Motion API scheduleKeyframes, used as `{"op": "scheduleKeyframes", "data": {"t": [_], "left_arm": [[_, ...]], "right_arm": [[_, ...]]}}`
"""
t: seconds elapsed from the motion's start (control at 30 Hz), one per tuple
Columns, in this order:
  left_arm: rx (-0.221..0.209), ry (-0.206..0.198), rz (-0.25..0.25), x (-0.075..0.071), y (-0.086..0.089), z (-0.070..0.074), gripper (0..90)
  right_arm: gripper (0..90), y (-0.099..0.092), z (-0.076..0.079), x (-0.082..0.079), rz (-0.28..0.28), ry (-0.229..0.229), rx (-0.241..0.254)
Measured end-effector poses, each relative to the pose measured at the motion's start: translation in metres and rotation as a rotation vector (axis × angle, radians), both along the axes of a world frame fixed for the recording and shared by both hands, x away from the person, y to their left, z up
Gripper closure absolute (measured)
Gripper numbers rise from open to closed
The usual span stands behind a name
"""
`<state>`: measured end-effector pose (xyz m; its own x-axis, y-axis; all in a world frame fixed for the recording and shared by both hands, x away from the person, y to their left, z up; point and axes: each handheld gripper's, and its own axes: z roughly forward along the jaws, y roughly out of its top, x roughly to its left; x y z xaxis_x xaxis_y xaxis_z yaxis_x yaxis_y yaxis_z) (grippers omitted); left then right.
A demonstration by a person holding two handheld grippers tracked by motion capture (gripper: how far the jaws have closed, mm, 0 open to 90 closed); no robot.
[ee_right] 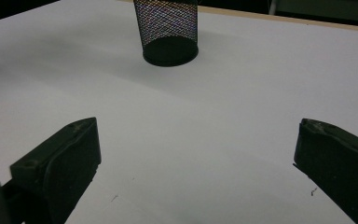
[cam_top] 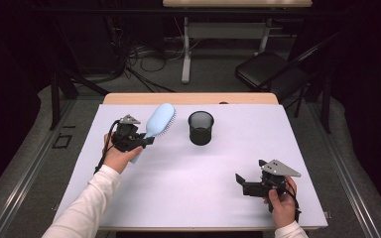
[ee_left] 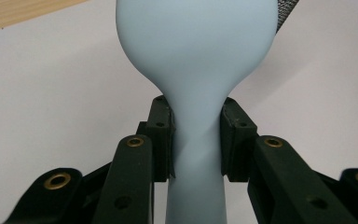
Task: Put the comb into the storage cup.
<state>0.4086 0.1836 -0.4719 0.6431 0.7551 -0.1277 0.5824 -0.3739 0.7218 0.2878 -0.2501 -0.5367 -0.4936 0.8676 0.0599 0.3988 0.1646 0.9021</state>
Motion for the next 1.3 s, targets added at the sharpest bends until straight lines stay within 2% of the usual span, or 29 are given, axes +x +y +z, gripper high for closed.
{"op": "scheduleKeyframes", "data": {"t": [0.67, 0.93, 1.13, 1.3], "left_arm": [[-0.050, -0.053, -0.071, -0.020, -0.027, 0.008, 69.4], [-0.061, -0.079, -0.088, -0.026, -0.037, 0.010, 69.3], [-0.053, -0.097, -0.107, -0.033, -0.045, 0.010, 69.4], [-0.069, -0.105, -0.117, -0.038, -0.050, 0.009, 69.4]], "right_arm": [[0.5, 0.000, 0.000, 0.000, -0.009, -0.007, -0.005], [0.5, 0.001, 0.000, 0.000, -0.005, -0.004, -0.010], [0.5, 0.001, 0.000, 0.000, -0.006, -0.005, -0.010], [0.5, 0.001, -0.001, 0.000, -0.005, -0.002, -0.011]]}}
